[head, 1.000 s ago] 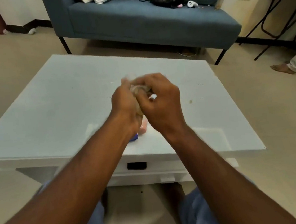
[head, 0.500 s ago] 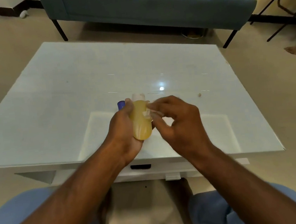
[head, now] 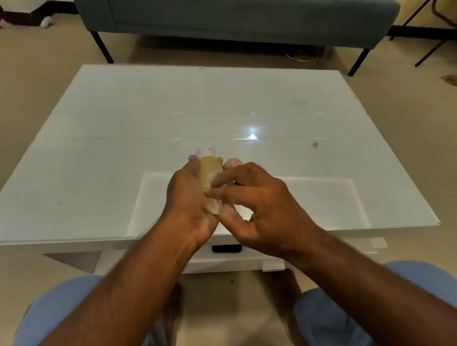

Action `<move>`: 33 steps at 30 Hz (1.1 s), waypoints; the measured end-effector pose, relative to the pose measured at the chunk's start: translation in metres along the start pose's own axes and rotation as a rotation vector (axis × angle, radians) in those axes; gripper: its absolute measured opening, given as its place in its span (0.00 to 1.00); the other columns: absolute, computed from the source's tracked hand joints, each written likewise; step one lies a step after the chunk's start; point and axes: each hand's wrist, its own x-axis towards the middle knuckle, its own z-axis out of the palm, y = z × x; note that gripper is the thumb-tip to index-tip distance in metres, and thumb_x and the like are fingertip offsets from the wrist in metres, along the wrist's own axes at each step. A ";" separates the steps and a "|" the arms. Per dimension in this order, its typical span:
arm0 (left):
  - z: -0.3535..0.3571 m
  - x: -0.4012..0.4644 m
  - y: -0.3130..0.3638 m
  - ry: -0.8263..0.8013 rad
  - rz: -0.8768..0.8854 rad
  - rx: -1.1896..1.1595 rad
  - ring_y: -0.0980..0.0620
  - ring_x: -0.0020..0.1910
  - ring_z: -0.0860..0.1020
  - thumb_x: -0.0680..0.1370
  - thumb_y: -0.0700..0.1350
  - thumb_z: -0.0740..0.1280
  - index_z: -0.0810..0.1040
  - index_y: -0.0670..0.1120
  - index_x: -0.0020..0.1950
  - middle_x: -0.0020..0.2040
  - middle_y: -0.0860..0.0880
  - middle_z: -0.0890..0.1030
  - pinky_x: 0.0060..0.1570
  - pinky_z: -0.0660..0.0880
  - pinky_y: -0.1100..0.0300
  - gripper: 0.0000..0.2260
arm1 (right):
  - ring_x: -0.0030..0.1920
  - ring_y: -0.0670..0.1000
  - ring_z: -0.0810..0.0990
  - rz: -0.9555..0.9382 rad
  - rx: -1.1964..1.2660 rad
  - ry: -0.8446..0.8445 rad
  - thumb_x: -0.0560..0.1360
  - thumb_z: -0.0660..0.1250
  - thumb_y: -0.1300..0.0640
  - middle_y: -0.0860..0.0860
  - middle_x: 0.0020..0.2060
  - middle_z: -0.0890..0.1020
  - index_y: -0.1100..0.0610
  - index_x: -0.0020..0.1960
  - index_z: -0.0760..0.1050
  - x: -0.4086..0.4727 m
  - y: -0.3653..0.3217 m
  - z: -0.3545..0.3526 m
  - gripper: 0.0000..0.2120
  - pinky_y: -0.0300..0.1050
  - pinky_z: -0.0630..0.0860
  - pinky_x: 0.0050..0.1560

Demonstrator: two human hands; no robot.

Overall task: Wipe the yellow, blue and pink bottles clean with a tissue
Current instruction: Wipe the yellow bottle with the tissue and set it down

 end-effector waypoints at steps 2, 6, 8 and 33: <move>-0.001 -0.001 0.000 -0.007 0.004 0.005 0.44 0.49 0.84 0.83 0.57 0.56 0.75 0.43 0.64 0.55 0.41 0.83 0.46 0.82 0.48 0.21 | 0.60 0.51 0.80 0.066 0.002 0.020 0.76 0.71 0.60 0.50 0.58 0.84 0.57 0.58 0.86 0.006 -0.001 -0.003 0.12 0.46 0.81 0.55; -0.004 -0.004 0.001 -0.045 -0.012 -0.036 0.45 0.46 0.84 0.83 0.56 0.55 0.75 0.45 0.66 0.52 0.42 0.83 0.53 0.80 0.48 0.20 | 0.59 0.52 0.82 0.088 -0.054 -0.052 0.77 0.68 0.63 0.52 0.60 0.83 0.58 0.61 0.85 0.013 -0.008 -0.007 0.15 0.52 0.82 0.56; -0.007 -0.005 0.001 -0.076 -0.006 -0.031 0.43 0.52 0.82 0.83 0.56 0.55 0.75 0.45 0.66 0.55 0.41 0.83 0.63 0.74 0.43 0.20 | 0.60 0.54 0.83 0.072 -0.079 -0.100 0.76 0.68 0.63 0.53 0.62 0.84 0.58 0.63 0.84 0.016 -0.013 -0.011 0.16 0.55 0.82 0.57; -0.018 0.009 0.019 -0.176 0.029 0.015 0.45 0.40 0.81 0.78 0.52 0.60 0.79 0.43 0.55 0.44 0.43 0.81 0.36 0.79 0.55 0.16 | 0.50 0.48 0.82 0.061 0.150 0.150 0.74 0.75 0.66 0.52 0.50 0.85 0.60 0.54 0.85 0.025 0.001 0.014 0.09 0.37 0.78 0.49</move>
